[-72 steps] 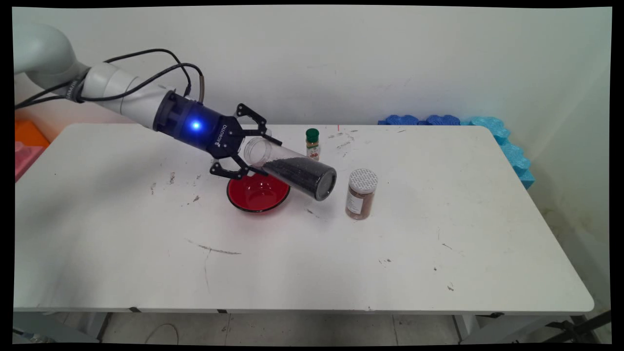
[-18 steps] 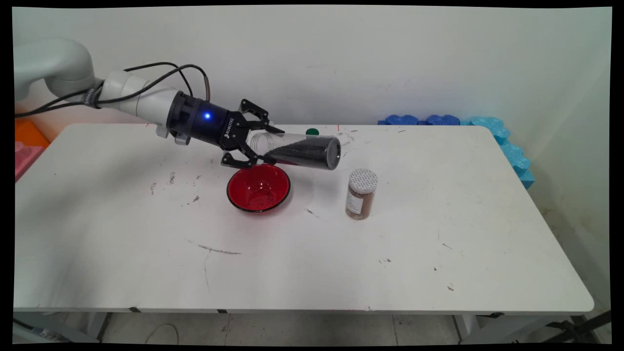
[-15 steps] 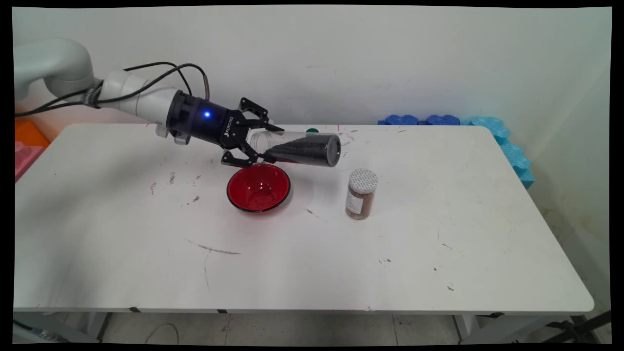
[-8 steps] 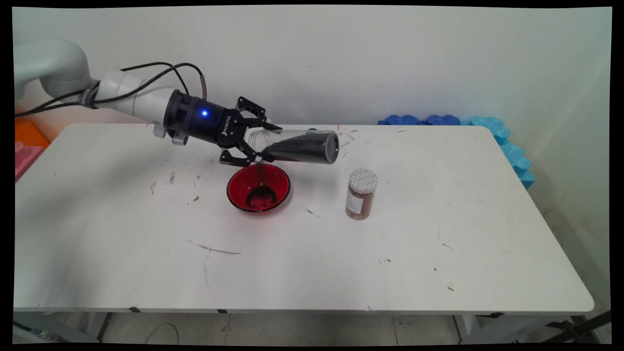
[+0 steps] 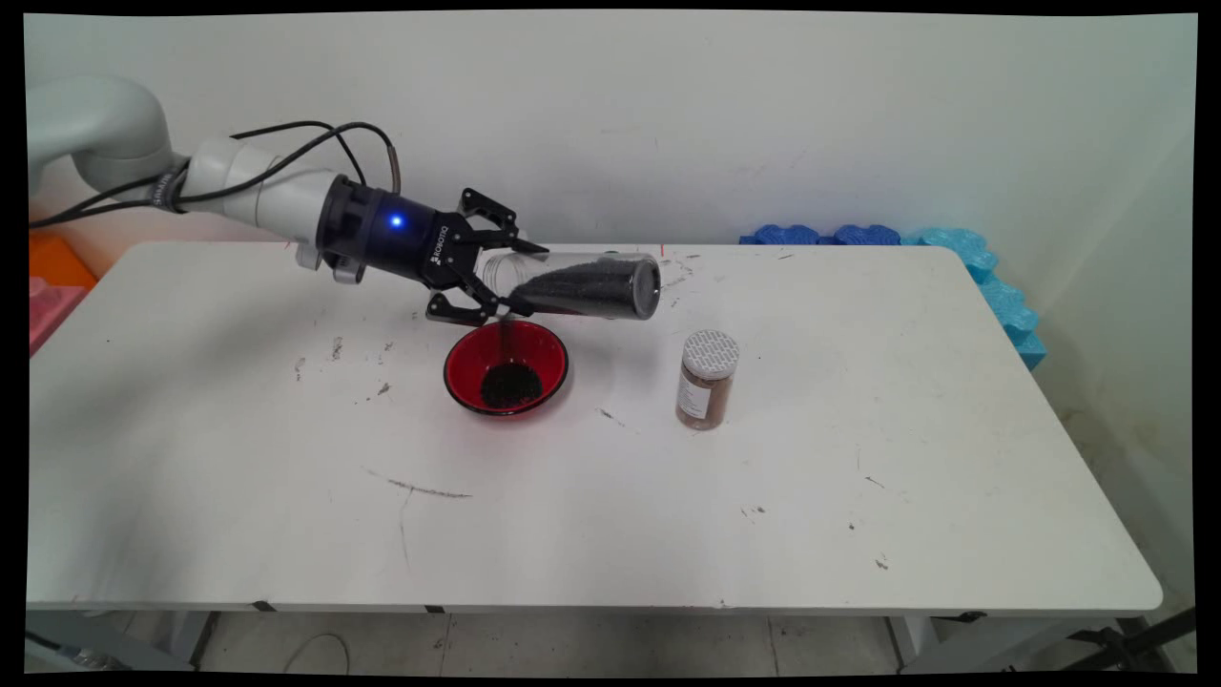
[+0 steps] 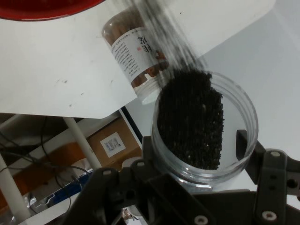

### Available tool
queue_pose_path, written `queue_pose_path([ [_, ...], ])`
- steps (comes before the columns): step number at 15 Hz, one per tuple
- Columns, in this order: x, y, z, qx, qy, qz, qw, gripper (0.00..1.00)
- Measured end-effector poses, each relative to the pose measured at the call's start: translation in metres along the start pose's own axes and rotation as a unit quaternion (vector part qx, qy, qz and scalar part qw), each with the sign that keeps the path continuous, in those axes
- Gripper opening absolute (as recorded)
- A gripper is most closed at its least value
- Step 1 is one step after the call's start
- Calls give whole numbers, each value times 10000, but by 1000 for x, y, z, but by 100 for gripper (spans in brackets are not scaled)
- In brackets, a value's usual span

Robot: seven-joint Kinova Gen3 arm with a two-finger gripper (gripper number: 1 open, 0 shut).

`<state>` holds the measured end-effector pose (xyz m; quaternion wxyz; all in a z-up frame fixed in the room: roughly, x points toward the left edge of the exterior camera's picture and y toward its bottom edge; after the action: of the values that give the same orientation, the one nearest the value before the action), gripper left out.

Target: Pour the black seasoning powder in the red bowl

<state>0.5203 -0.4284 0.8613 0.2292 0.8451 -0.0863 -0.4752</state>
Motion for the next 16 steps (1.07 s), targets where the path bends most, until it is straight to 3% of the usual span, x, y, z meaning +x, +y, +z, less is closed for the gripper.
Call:
queue_pose_path([
  [16, -3, -1, -4, -54, -36, -65, 10000, 0],
])
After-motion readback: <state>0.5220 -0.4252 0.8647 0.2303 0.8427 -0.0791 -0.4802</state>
